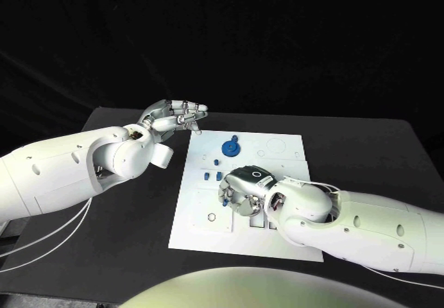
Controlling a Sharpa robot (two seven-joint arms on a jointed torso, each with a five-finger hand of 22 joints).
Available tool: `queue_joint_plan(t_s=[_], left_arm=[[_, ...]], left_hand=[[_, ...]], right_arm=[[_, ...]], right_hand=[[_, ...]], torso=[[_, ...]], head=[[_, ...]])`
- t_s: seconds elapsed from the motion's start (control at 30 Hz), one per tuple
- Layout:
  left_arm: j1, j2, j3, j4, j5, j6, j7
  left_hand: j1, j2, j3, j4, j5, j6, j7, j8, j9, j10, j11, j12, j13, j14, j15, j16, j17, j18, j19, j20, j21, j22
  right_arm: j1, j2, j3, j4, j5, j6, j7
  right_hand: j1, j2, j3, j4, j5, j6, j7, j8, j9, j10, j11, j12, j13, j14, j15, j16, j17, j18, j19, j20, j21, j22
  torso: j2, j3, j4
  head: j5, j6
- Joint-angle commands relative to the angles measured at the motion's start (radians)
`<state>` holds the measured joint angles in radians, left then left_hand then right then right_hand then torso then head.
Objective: Assemble the parts on the task board
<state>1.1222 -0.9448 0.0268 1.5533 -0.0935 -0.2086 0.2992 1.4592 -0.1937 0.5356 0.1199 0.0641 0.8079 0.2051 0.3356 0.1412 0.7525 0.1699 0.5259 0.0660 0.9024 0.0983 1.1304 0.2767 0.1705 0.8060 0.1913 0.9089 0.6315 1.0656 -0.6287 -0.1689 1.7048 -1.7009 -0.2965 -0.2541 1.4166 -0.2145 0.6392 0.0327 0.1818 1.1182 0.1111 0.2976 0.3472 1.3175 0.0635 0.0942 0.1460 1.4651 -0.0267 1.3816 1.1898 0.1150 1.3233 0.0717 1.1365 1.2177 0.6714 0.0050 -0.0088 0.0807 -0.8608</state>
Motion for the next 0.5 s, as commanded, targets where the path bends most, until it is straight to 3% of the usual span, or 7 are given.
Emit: queue_joint_plan(t_s=[0.03,0.2,0.27,0.37,0.5], left_arm=[[0.001,0.001,0.001,0.002,0.005,0.014,0.002],[0.001,0.001,0.001,0.002,0.005,0.014,0.002],[0.001,0.001,0.001,0.002,0.005,0.014,0.002],[0.001,0.001,0.001,0.001,0.005,0.014,0.001],[0.001,0.001,0.001,0.001,0.005,0.014,0.001]], left_hand=[[-0.002,-0.009,0.001,-0.006,-0.001,-0.001,0.021,0.004,-0.001,-0.005,0.000,-0.001,-0.001,0.000,-0.002,-0.006,-0.001,0.013,0.005,0.000,-0.004,-0.001],[-0.002,-0.009,0.001,-0.006,-0.001,-0.001,0.021,0.004,-0.001,-0.005,0.000,-0.001,-0.001,0.000,-0.002,-0.006,-0.001,0.013,0.005,0.000,-0.004,-0.001],[-0.002,-0.009,0.001,-0.006,-0.001,-0.001,0.021,0.004,-0.001,-0.005,0.000,-0.001,-0.001,0.000,-0.002,-0.006,-0.001,0.013,0.005,0.000,-0.004,-0.001],[-0.002,-0.009,0.001,-0.006,-0.001,-0.001,0.021,0.004,-0.001,-0.005,0.000,-0.001,-0.001,0.000,-0.002,-0.006,-0.001,0.013,0.005,0.000,-0.004,-0.001],[-0.002,-0.009,0.001,-0.006,-0.001,-0.001,0.021,0.004,-0.001,-0.005,0.000,-0.001,-0.001,0.000,-0.002,-0.006,-0.001,0.013,0.005,0.000,-0.004,-0.001]], right_arm=[[-0.005,0.003,-0.003,0.000,-0.026,0.046,-0.017],[-0.005,0.005,-0.004,-0.002,-0.017,0.041,-0.007],[-0.005,0.005,-0.004,-0.004,-0.011,0.036,-0.002],[-0.005,0.002,-0.005,-0.005,-0.006,0.021,0.000],[-0.005,-0.007,-0.005,-0.002,-0.003,-0.008,-0.002]], right_hand=[[-0.001,0.009,0.003,-0.004,0.003,-0.003,0.006,0.002,0.001,0.026,-0.021,0.003,0.002,0.039,-0.007,0.003,-0.001,-0.010,-0.006,-0.002,-0.002,-0.002],[-0.015,0.008,0.003,-0.008,0.002,-0.016,0.011,-0.004,0.005,0.011,-0.016,-0.007,0.002,0.039,-0.003,0.005,-0.001,-0.010,-0.011,0.001,-0.007,-0.003],[-0.034,0.001,-0.004,-0.009,0.000,-0.051,0.020,-0.024,0.001,-0.005,-0.008,-0.018,0.003,0.039,0.005,0.008,-0.001,-0.009,-0.016,0.007,-0.016,-0.007],[-0.080,-0.028,-0.021,0.003,0.000,-0.130,0.027,-0.074,-0.013,-0.050,0.005,-0.033,-0.004,0.036,0.018,0.008,-0.009,-0.006,-0.024,0.019,-0.034,-0.016],[-0.105,-0.055,-0.035,0.010,0.000,-0.177,0.034,-0.104,-0.019,-0.104,0.015,-0.032,-0.018,0.032,0.026,0.008,-0.018,-0.003,-0.029,0.028,-0.052,-0.027]], torso=[[0.000,0.0000,-0.0001],[0.000,0.0001,-0.0008],[-0.001,-0.0001,-0.0011],[-0.001,-0.0003,-0.0012],[-0.001,-0.0002,-0.0011]], head=[[0.001,0.000],[0.001,0.001],[0.002,0.002],[0.001,0.002],[0.001,0.004]])
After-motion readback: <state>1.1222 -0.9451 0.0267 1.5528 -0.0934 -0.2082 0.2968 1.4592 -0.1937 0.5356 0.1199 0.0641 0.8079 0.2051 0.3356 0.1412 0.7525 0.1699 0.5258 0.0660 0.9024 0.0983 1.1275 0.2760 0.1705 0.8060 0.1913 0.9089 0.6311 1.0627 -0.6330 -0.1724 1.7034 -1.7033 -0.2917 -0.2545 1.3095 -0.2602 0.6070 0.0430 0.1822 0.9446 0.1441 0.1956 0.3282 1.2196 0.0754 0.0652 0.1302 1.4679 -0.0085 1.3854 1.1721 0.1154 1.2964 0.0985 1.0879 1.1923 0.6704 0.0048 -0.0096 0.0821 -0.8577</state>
